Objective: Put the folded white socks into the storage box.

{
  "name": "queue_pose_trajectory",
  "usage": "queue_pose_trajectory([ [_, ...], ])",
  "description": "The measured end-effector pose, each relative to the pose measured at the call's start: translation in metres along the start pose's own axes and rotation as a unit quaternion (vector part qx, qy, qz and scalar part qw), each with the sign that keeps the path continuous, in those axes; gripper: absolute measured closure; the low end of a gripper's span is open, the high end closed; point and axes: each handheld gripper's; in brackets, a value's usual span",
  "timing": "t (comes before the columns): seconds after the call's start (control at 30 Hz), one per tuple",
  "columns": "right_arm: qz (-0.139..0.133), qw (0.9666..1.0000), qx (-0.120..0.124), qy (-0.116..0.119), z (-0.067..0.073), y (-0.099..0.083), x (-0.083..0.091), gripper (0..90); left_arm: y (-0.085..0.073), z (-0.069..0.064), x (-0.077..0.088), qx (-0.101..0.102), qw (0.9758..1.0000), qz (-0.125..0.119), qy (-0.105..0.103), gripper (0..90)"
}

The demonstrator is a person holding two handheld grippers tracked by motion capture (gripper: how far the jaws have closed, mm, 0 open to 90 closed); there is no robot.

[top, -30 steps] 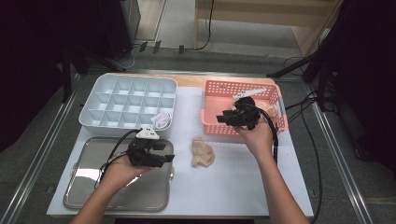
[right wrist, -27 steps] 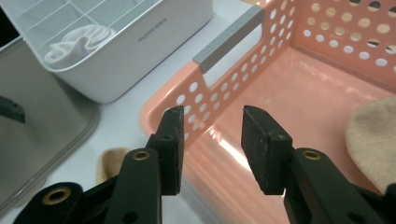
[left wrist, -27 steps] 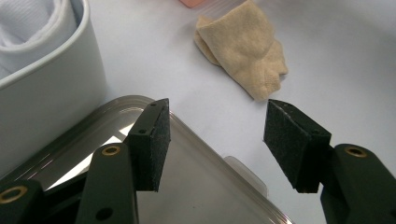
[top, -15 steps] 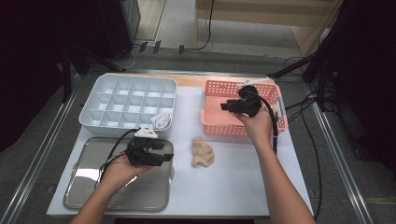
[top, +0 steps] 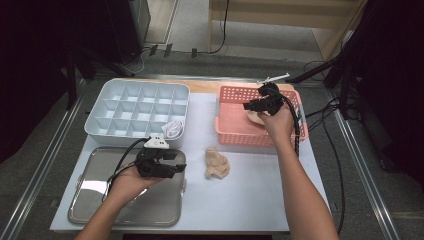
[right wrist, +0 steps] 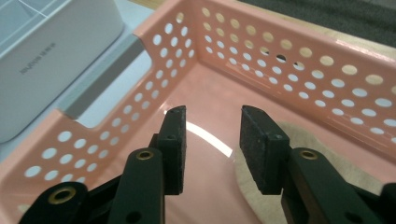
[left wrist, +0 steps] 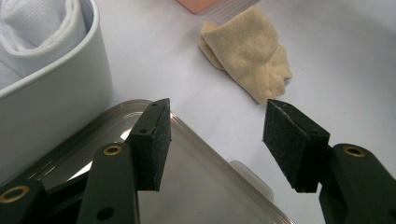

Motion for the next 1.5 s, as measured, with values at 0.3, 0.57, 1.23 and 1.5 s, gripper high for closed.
queue_pose_trajectory([
  [0.3,0.007,0.9998,-0.016,-0.012,-0.018,-0.011,-0.006,59.7,-0.001,-0.001,-0.002,0.000,1.0000,0.002,-0.002,42.9],
  [0.57,0.022,0.9989,-0.033,-0.027,-0.034,-0.019,-0.006,57.7,-0.002,-0.004,-0.007,-0.008,0.9999,0.009,-0.006,43.0],
  [1.23,0.086,0.9923,-0.061,-0.066,-0.046,-0.034,-0.042,50.2,-0.003,-0.007,-0.006,-0.010,0.9999,0.003,-0.008,43.1],
  [1.5,0.088,0.9923,-0.021,-0.084,-0.041,-0.037,-0.047,54.1,-0.003,-0.006,-0.004,-0.009,0.9999,0.000,-0.008,43.1],
])
Point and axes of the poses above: each handheld gripper's, and its own axes: x roughly backward along the jaws, y roughly out of its top, z roughly to its left, and after that the axes turned 7 degrees about -z, right-handed
